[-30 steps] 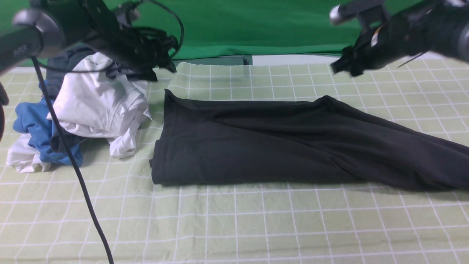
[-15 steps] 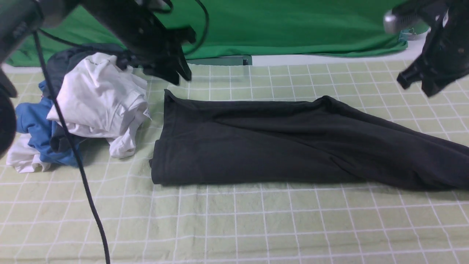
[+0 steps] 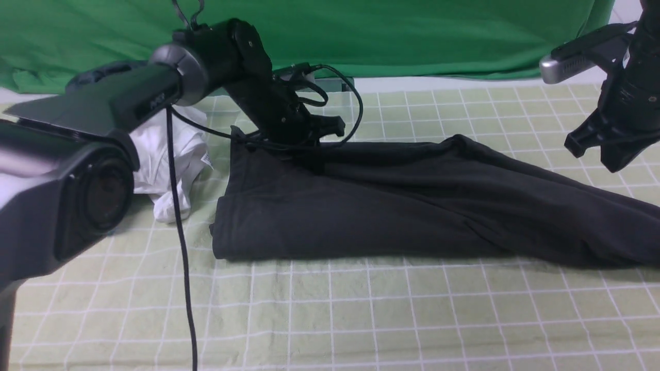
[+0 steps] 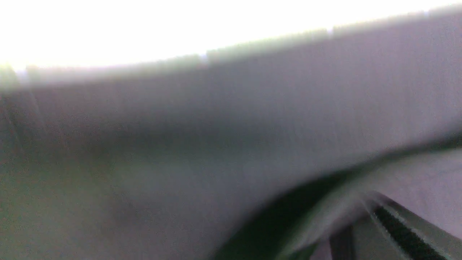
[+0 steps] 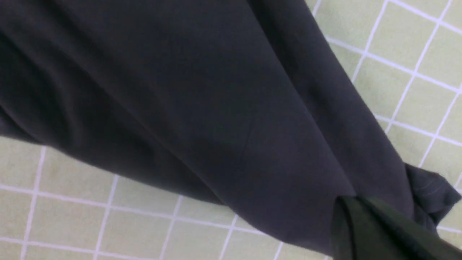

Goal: Fold a long-sleeved shirt over a green coffee tablecloth.
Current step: 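Pull the folded dark garment lengthwise by its ends to straighten it flat on the table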

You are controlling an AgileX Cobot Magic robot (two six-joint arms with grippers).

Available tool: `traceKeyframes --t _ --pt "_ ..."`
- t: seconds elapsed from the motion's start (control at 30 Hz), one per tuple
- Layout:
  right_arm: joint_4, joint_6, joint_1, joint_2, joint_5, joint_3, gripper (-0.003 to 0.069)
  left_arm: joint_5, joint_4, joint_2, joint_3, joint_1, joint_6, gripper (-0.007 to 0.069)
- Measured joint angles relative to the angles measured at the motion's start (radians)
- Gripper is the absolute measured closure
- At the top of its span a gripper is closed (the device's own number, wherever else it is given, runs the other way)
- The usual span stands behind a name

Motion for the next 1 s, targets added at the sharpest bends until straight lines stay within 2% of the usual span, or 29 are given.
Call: traceKeyframes --t 0.13,0.17,0.3,0.37,0.4,0.5,0.6,0.67,0.7,0.73,0.8,0.9,0.93,0.97,1.0 --pt "0.002 -0.001 -0.010 -0.070 0.001 0.020 0.0667 -0.074 0.006 0.019 -0.113 0.020 -0.047 0.0610" --pt "0.002 -0.002 -0.011 -0.075 0.001 0.021 0.0667 -0.074 0.006 0.019 -0.113 0.021 -0.047 0.0610" --pt "0.014 -0.026 -0.086 -0.178 0.000 0.071 0.0669 -0.021 0.001 0.005 -0.326 0.046 -0.056 0.0610" --pt "0.031 -0.037 -0.141 -0.206 0.001 0.100 0.0669 0.042 -0.002 -0.003 -0.409 0.051 -0.056 0.0608" --pt "0.065 -0.061 -0.210 -0.228 0.000 0.144 0.0669 0.121 -0.006 -0.014 -0.490 0.055 -0.056 0.0608" --pt "0.166 -0.102 -0.346 -0.235 -0.033 0.211 0.0669 0.235 -0.008 -0.030 -0.600 0.056 -0.056 0.0608" --pt "0.266 -0.120 -0.454 -0.218 -0.099 0.277 0.0662 0.259 -0.015 -0.042 -0.642 0.056 -0.056 0.0607" --pt "0.287 -0.124 -0.500 -0.199 -0.137 0.299 0.0641 0.265 -0.021 -0.043 -0.645 0.056 -0.056 0.0606" --pt "0.297 -0.124 -0.528 -0.173 -0.170 0.315 0.0587 0.273 -0.022 -0.042 -0.642 0.056 -0.056 0.0603" --pt "0.298 -0.123 -0.534 -0.170 -0.179 0.317 0.0569 0.275 -0.022 -0.042 -0.639 0.056 -0.056 0.0602" --pt "0.304 -0.101 -0.559 -0.119 -0.241 0.322 0.0424 0.276 -0.021 -0.040 -0.601 0.056 -0.056 0.0596" --pt "0.308 -0.084 -0.564 -0.071 -0.293 0.322 0.0258 0.275 -0.035 -0.040 -0.513 0.056 -0.056 0.0589" --pt "0.310 -0.080 -0.564 -0.053 -0.299 0.322 0.0223 0.275 -0.041 -0.040 -0.471 0.056 -0.056 0.0587" --pt "0.311 -0.080 -0.564 -0.049 -0.300 0.322 0.0223 0.275 -0.042 -0.040 -0.471 0.056 -0.056 0.0587" --pt "0.313 -0.079 -0.564 -0.013 -0.301 0.322 0.0196 0.277 -0.047 -0.043 -0.386 0.056 -0.050 0.0584"
